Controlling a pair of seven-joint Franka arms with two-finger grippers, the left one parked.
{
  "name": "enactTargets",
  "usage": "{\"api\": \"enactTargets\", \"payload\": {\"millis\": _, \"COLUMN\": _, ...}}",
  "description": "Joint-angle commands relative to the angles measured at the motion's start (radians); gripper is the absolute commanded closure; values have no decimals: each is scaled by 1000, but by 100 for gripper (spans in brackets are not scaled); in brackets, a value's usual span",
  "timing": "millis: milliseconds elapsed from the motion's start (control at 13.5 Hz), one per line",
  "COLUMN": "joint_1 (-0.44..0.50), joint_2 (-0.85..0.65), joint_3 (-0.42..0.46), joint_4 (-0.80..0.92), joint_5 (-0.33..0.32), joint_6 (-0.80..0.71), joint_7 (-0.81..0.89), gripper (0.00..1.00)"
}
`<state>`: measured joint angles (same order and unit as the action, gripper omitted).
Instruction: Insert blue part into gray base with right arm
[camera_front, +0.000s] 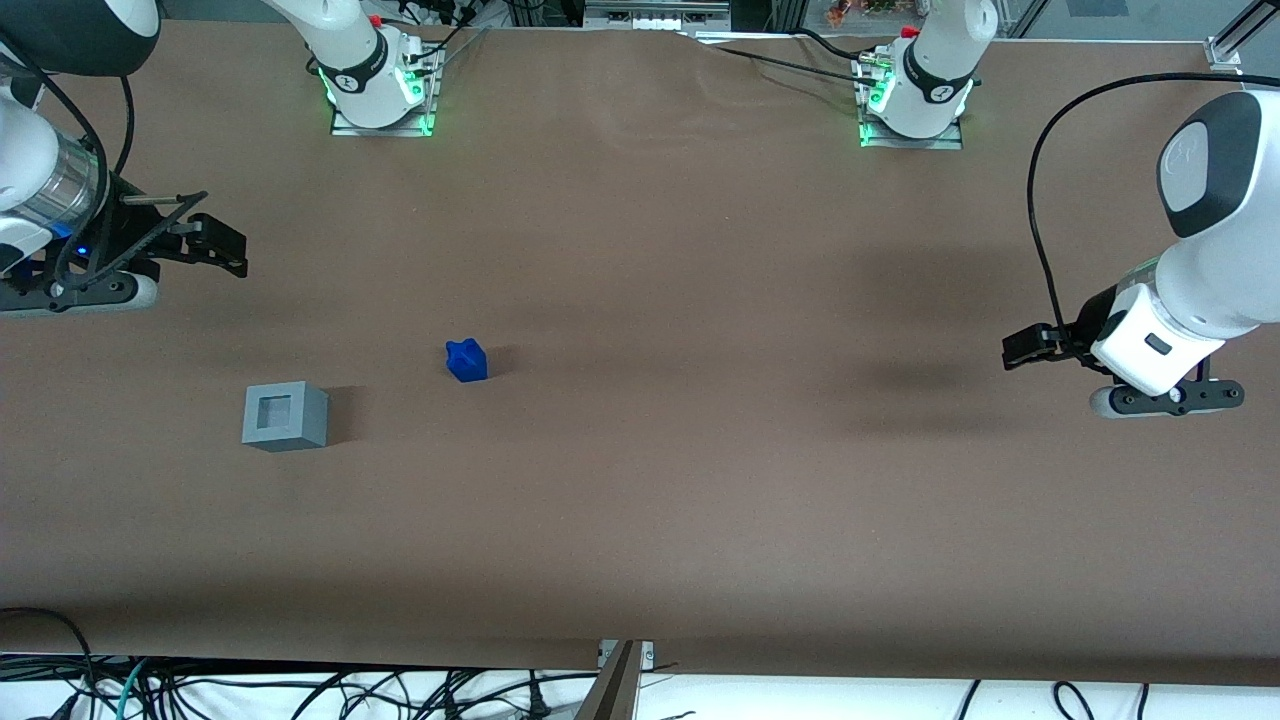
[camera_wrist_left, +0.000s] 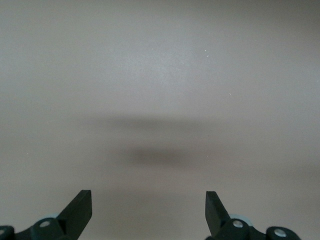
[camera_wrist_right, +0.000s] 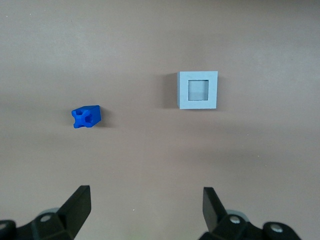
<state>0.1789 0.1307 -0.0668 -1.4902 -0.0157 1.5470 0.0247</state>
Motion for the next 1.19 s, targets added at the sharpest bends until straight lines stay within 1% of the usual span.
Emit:
{"api": "enactTargets", "payload": {"millis": 0, "joint_1": 4, "joint_2": -6, "joint_3": -1, "joint_4": 10, "joint_5": -13, "joint_6": -2, "joint_7": -9, "gripper": 1}}
{"api": "enactTargets", "payload": {"millis": 1111, "joint_1": -1, "joint_2": 6, "joint_3": -2, "joint_4": 10, "joint_5": -15, "joint_6": 2, "joint_7": 1, "gripper": 1}}
